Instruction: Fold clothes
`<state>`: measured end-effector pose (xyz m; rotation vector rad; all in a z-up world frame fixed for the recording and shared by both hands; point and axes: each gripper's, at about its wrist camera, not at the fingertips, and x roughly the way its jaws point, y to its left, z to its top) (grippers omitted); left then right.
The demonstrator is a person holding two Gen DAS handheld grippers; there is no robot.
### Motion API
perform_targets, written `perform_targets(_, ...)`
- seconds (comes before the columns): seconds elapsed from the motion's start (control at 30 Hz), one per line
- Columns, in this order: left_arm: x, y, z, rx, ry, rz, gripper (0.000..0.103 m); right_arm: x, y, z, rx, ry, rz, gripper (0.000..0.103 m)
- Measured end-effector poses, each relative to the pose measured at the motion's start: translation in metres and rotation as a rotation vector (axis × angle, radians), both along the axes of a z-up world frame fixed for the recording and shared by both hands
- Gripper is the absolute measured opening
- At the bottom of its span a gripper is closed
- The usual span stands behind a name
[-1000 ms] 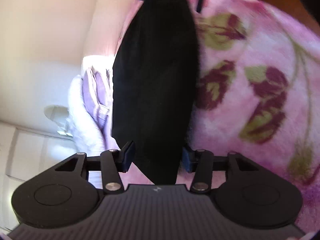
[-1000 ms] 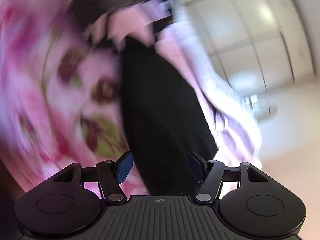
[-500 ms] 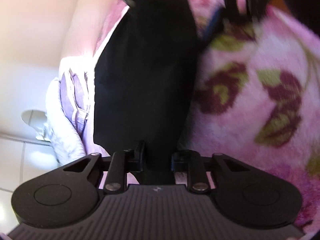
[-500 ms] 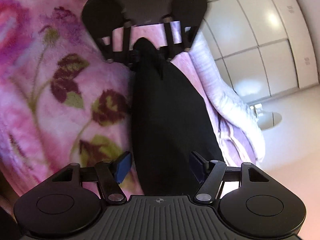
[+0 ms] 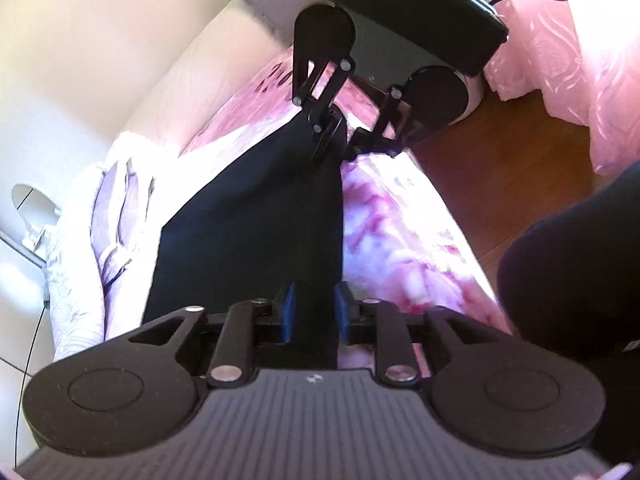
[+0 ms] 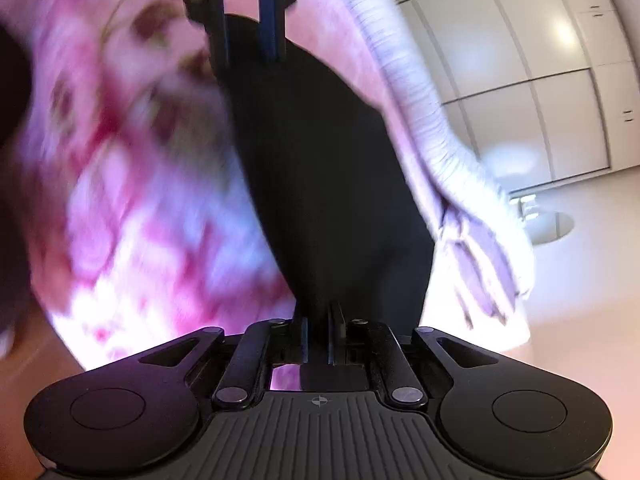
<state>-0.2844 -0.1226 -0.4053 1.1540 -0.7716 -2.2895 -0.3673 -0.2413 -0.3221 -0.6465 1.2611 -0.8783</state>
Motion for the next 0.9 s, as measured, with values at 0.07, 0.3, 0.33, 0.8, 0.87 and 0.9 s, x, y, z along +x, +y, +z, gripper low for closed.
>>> perform_targets(0.07, 0.014, -0.002, 0.002, -0.021, 0.007, 0.009, 0.034, 0.001, 0.009, -0.001, 0.017, 0.011, -0.032, 0.023)
perform_targets(0.3, 0.088, -0.05, 0.001, -0.003, 0.005, 0.233, 0.039, 0.06, 0.056, 0.046, 0.001, -0.28, -0.08, 0.075)
perform_targets(0.33, 0.098, -0.056, 0.001, -0.003, -0.003, 0.259, 0.039, 0.074, 0.058, 0.047, 0.011, -0.287, -0.061, 0.076)
perform_targets(0.8, 0.085, -0.121, -0.037, -0.258, -0.142, 0.124, 0.091, 0.141, 0.006, -0.009, 0.021, -0.101, 0.058, 0.03)
perform_targets(0.87, 0.075, -0.133, -0.051, -0.315, -0.176, 0.07, 0.097, 0.131, 0.008, 0.006, 0.018, -0.171, 0.053, 0.022)
perform_targets(0.9, 0.07, -0.139, -0.055, -0.337, -0.182, 0.045, 0.099, 0.123, 0.009, 0.016, 0.014, -0.218, 0.042, 0.02)
